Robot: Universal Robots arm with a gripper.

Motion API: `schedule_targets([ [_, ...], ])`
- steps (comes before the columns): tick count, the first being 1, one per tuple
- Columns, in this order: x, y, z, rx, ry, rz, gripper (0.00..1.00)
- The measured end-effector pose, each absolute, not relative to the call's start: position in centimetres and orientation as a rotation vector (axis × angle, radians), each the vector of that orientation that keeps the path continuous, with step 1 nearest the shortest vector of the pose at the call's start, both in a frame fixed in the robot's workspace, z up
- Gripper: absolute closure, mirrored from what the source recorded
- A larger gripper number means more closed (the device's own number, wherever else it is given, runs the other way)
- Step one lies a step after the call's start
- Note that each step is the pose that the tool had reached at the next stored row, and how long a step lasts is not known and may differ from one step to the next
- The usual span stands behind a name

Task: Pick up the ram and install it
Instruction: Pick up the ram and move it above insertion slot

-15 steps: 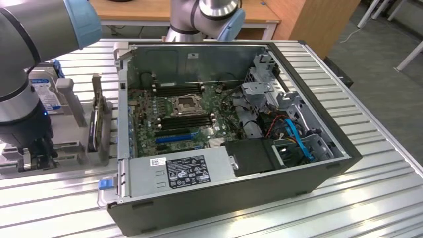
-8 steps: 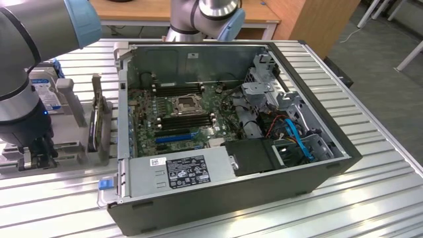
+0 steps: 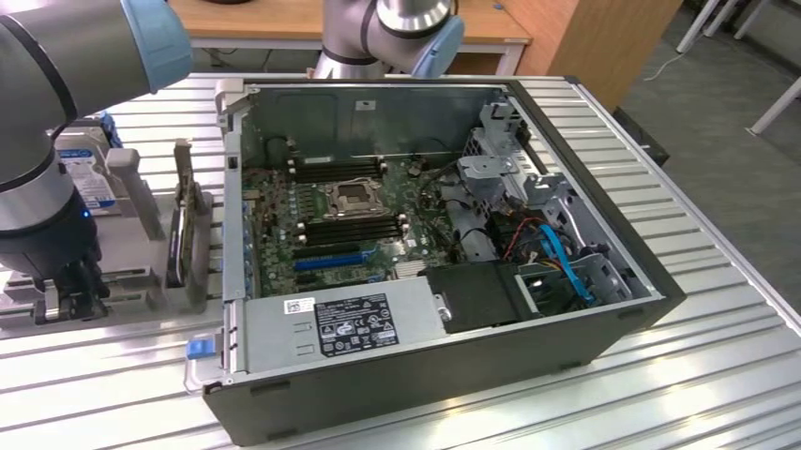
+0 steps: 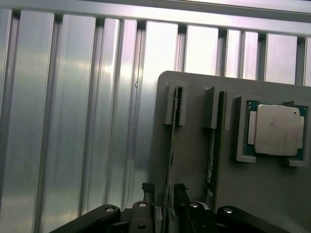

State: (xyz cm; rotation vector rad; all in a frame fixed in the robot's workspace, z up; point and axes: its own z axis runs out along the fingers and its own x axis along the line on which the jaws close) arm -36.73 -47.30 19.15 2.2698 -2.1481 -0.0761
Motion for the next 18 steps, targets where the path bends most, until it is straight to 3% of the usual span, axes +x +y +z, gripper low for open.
schedule_targets([
  [2,-36.73,-47.30,19.15,2.270,-2.148,-0.076,0.70],
  [3,-36.73,-47.30,19.15,2.270,-2.148,-0.076,0.77],
  [10,-36.73,-47.30,19.14,2.270,-2.148,-0.076,0.77],
  [12,-36.73,-47.30,19.14,2.270,-2.148,-0.076,0.79],
  [13,-36.73,-47.30,19.14,2.270,-2.148,-0.076,0.85],
  [18,-36.73,-47.30,19.12,2.270,-2.148,-0.076,0.85],
])
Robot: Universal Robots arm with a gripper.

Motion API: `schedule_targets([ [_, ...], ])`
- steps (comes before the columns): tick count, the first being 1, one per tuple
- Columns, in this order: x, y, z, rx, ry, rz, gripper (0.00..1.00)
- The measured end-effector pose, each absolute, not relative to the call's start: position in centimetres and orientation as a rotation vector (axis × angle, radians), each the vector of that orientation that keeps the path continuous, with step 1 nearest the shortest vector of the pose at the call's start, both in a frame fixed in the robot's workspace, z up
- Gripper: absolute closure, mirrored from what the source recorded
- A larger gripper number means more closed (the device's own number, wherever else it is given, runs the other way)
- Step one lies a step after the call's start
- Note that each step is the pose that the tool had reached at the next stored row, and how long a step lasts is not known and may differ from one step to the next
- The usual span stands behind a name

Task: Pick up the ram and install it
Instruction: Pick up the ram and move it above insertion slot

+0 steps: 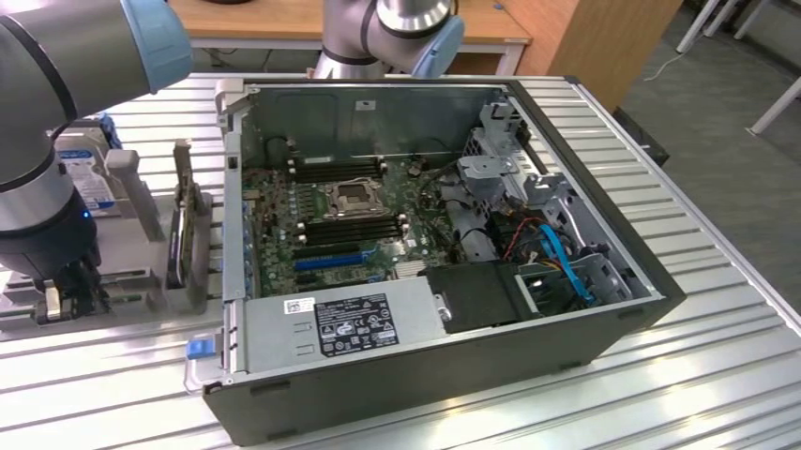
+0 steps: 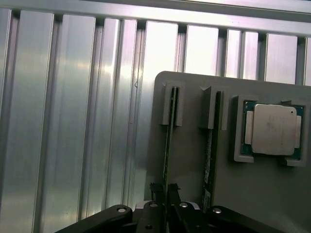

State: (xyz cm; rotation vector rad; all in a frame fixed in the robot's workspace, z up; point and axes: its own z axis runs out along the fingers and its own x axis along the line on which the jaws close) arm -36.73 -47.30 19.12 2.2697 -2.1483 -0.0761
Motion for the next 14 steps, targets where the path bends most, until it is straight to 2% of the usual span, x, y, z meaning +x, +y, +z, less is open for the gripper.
schedule_targets([
  [14,-36.72,-47.30,19.59,2.270,-2.149,-0.076,0.85],
])
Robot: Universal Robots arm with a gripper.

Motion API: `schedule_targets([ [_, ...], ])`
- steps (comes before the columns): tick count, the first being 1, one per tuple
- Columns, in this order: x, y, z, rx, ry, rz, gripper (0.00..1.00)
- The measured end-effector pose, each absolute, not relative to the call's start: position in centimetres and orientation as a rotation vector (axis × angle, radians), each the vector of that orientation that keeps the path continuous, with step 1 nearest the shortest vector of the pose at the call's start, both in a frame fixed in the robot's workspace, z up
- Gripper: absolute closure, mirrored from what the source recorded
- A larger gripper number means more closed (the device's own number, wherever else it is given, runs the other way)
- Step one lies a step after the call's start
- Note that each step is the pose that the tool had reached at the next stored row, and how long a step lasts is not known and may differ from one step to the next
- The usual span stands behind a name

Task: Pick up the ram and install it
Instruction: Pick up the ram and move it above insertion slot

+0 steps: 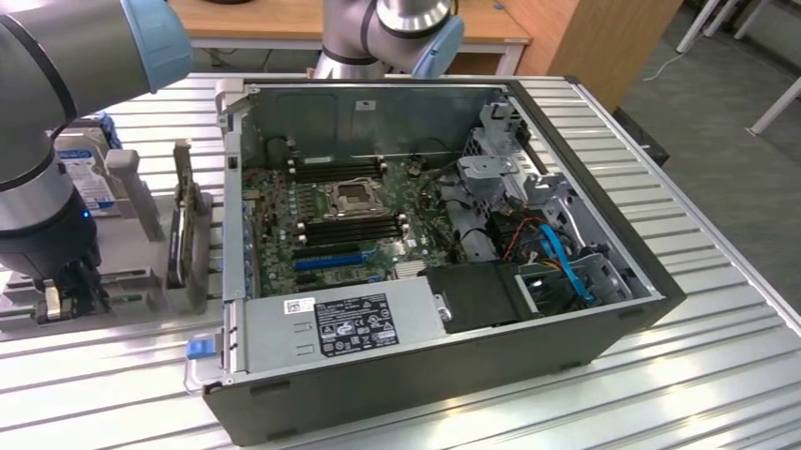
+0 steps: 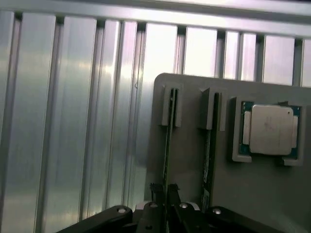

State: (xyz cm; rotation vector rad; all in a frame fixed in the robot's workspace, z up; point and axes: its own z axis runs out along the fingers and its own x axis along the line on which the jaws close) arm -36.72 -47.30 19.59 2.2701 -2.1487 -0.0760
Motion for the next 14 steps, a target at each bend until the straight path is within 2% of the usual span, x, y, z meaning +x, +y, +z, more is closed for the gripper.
schedule_targets([
  [14,-36.7,-47.3,26.0,2.270,-2.148,-0.076,0.85],
])
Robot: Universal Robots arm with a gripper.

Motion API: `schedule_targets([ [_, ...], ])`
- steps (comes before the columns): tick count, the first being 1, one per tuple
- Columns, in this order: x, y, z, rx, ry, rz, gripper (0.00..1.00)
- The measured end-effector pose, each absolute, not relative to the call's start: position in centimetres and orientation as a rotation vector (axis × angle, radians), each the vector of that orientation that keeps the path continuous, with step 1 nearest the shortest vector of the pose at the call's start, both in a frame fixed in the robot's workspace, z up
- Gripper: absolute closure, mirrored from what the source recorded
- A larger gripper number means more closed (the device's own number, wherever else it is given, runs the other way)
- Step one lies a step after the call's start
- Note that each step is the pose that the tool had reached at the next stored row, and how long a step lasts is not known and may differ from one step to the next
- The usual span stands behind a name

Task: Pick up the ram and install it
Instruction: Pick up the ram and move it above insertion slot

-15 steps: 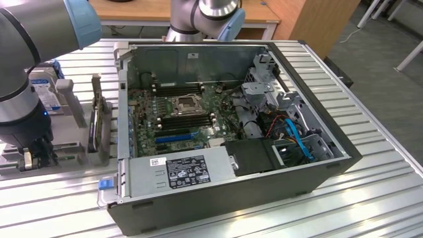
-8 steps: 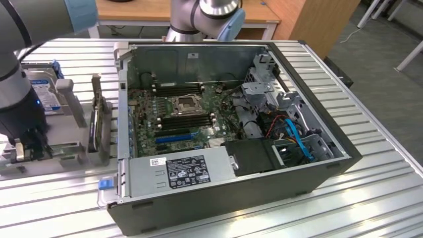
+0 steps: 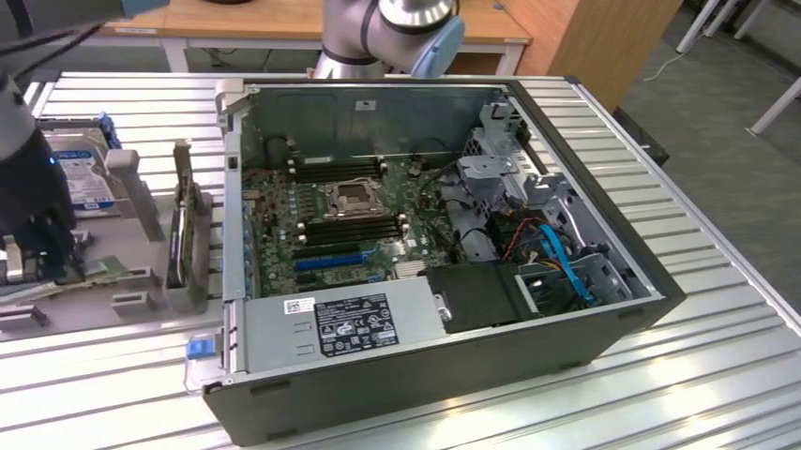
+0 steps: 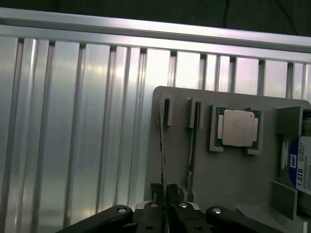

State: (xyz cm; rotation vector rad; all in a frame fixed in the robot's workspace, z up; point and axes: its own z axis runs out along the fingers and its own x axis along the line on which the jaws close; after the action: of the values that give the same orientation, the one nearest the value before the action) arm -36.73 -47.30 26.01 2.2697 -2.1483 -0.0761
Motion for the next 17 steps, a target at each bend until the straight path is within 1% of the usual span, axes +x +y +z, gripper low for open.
schedule_targets([
  [17,-36.7,-47.3,33.7,2.270,-2.148,-0.076,0.86],
])
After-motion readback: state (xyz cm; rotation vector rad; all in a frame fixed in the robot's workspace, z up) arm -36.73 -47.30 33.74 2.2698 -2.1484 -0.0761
